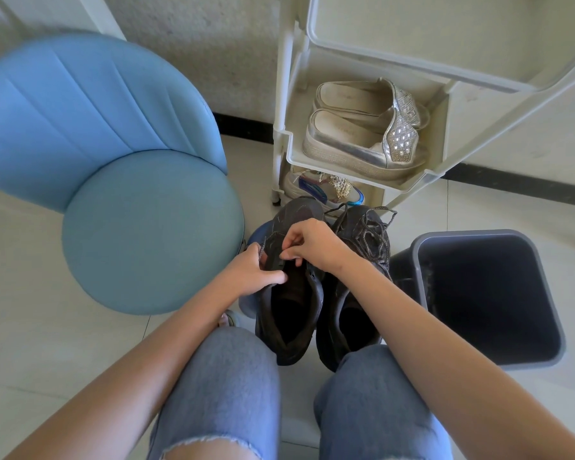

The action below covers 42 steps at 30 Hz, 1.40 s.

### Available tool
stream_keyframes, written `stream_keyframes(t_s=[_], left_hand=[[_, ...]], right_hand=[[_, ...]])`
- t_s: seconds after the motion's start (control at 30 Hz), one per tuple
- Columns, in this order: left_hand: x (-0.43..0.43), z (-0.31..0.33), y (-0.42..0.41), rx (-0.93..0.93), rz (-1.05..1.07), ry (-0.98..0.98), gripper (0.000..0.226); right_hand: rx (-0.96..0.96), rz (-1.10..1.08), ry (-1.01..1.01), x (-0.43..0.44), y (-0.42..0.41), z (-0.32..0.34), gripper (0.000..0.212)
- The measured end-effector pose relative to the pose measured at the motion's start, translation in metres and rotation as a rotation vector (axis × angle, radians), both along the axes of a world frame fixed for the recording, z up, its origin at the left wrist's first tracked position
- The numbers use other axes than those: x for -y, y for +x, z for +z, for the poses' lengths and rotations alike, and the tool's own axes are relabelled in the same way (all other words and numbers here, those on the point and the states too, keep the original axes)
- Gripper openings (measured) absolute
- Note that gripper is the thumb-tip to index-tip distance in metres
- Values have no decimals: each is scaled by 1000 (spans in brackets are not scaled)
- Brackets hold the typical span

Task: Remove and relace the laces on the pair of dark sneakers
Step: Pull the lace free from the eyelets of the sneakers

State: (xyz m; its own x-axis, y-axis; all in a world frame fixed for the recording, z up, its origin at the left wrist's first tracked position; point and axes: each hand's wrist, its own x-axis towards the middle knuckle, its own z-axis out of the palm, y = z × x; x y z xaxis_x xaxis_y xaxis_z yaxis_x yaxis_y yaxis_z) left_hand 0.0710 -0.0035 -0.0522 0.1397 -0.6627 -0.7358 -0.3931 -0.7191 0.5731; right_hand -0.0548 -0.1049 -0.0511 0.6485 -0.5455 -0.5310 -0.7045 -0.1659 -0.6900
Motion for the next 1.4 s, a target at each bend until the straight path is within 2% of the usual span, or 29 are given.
stream_keyframes(t_s=[0.17, 0.37, 0.53, 0.77, 0.83, 0.9, 1.03, 1.17, 1.23, 1.33, 1.4], left_hand=[[-1, -1, 1, -4, 19, -17, 45], [-2, 0, 0, -26, 41, -39, 40], [-5, 0, -1, -53, 85, -78, 34], [-10, -2, -2, -60, 106, -111, 32], [-11, -2, -3, -45, 97, -124, 30], [-11, -3, -4, -7, 86, -139, 30], [-10, -3, -5, 21, 84, -146, 32], [-10, -3, -6, 6, 104, -137, 34], [-9, -1, -6, -1, 107, -118, 38], [-10, 2, -4, -50, 94, -70, 47], [-12, 4, -3, -77, 67, -58, 51]], right_hand=[[3, -71, -17, -1, -2, -2, 4], [-83, -110, -130, -12, 5, -7, 2], [-115, -149, -164, -16, 6, -3, 7], [-195, -140, -237, -18, 7, 0, 15], [-215, -75, -324, -19, 7, 0, 17], [-207, -35, -391, -19, 5, 0, 17], [-112, -76, -287, -19, 1, 1, 11], [-23, -21, -272, -21, -9, 1, 12], [-16, -17, -280, -21, -15, 1, 17], [-12, -65, -283, -20, -16, 1, 11], [-52, -6, -316, -21, -13, 1, 10]])
